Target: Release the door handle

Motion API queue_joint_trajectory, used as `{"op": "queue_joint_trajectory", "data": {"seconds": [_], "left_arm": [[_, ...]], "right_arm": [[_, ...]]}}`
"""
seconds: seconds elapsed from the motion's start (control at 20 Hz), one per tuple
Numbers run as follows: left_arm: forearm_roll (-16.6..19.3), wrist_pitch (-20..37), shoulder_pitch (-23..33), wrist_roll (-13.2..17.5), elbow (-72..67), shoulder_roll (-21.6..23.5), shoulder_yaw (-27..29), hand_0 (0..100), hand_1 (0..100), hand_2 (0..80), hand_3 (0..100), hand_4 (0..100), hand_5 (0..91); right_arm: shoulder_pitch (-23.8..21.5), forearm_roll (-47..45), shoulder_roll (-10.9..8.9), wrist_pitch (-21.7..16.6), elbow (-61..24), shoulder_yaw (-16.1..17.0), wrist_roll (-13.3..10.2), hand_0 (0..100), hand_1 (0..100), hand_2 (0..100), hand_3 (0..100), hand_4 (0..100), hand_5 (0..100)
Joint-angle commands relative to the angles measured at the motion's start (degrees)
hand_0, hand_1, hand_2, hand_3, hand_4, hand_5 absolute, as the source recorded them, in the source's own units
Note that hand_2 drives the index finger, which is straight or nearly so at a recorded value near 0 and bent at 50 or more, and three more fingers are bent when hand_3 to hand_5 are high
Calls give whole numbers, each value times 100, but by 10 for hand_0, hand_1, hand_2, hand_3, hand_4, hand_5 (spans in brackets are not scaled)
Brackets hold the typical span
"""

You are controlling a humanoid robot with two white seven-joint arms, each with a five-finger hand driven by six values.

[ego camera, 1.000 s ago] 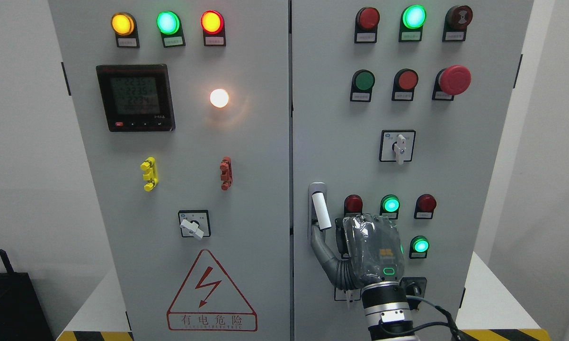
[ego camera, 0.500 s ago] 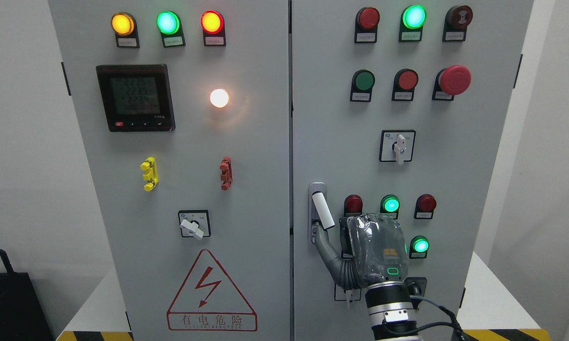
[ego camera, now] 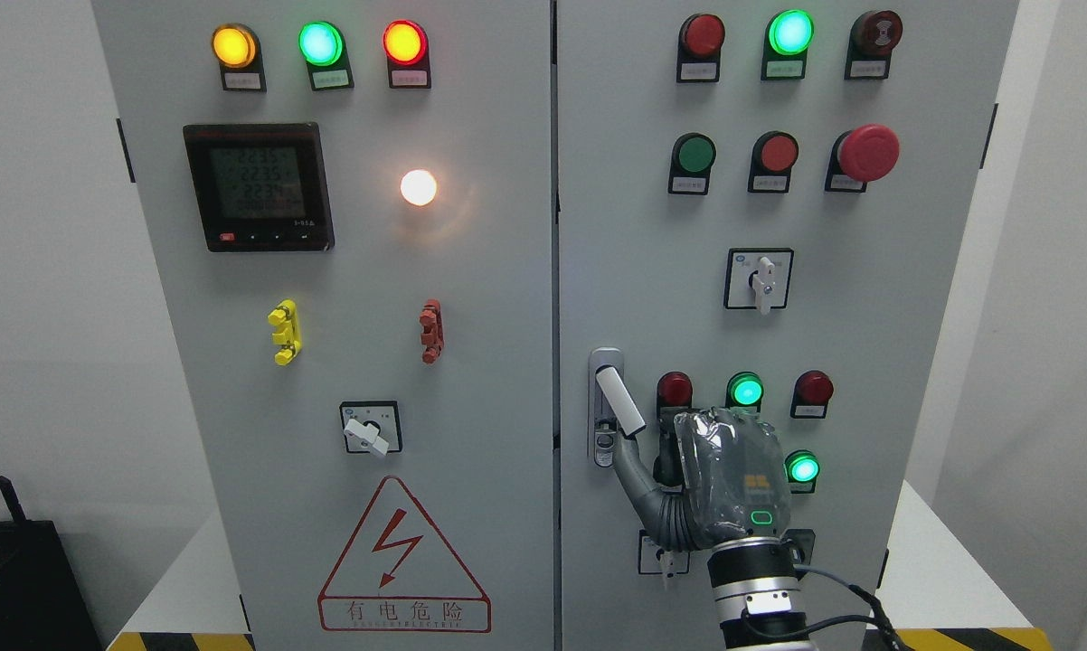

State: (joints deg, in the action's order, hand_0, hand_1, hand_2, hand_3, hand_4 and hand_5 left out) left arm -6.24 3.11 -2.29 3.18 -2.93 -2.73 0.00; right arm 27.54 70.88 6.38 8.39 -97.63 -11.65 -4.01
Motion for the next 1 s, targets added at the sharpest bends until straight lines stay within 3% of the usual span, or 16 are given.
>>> {"op": "queue_joint_trajectory", "data": {"seconds": [0.0, 0.95], "left_arm": [[0, -3, 0, -1, 2, 0, 106, 120, 389, 0, 0, 0, 0], [0, -3, 0, -1, 2, 0, 106, 120, 389, 0, 0, 0, 0]], "right_arm": [[-3, -56, -58, -13, -45, 84, 6, 595, 225, 1000, 1000, 1000, 1000], [-3, -118, -49, -31, -116, 84, 14, 603, 228, 1000, 1000, 1000, 1000]]}}
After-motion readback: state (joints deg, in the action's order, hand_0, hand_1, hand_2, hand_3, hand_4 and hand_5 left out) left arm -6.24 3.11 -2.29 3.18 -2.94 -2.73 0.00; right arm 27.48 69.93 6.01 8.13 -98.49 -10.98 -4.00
